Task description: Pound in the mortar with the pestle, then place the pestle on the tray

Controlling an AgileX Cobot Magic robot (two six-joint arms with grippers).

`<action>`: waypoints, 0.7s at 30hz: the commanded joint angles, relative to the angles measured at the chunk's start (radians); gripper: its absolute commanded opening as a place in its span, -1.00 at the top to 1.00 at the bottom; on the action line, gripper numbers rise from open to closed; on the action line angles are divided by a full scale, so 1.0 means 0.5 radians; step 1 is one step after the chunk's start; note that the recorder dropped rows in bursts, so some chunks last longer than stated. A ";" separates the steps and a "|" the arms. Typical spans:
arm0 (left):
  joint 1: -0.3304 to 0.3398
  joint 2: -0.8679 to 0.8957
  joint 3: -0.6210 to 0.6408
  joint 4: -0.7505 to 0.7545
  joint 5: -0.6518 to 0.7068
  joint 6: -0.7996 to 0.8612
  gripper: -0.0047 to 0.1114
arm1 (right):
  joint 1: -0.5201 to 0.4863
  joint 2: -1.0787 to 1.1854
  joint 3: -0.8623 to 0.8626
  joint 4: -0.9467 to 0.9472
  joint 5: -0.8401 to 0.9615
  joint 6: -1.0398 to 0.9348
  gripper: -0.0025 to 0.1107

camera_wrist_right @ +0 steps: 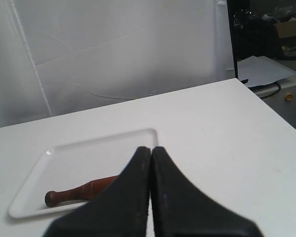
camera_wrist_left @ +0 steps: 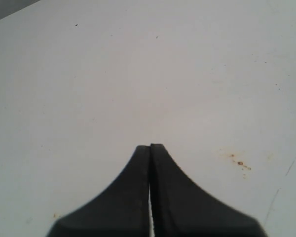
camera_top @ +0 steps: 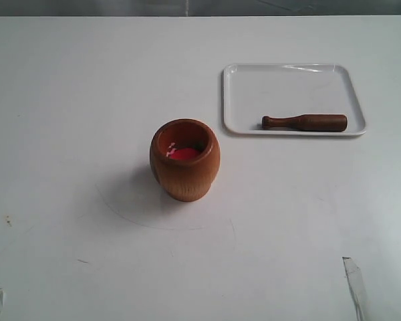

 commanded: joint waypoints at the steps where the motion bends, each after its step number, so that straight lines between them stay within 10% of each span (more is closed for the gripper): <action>1: -0.016 -0.002 0.001 -0.015 -0.006 -0.016 0.92 | -0.012 -0.012 0.008 0.035 0.003 -0.011 0.96; 12: -0.016 -0.002 0.001 -0.015 -0.006 -0.016 0.92 | -0.012 -0.012 0.008 0.709 0.245 -1.240 0.96; 21: -0.016 -0.002 0.001 -0.015 -0.006 -0.016 0.92 | -0.012 -0.012 0.008 0.744 0.206 -1.164 0.96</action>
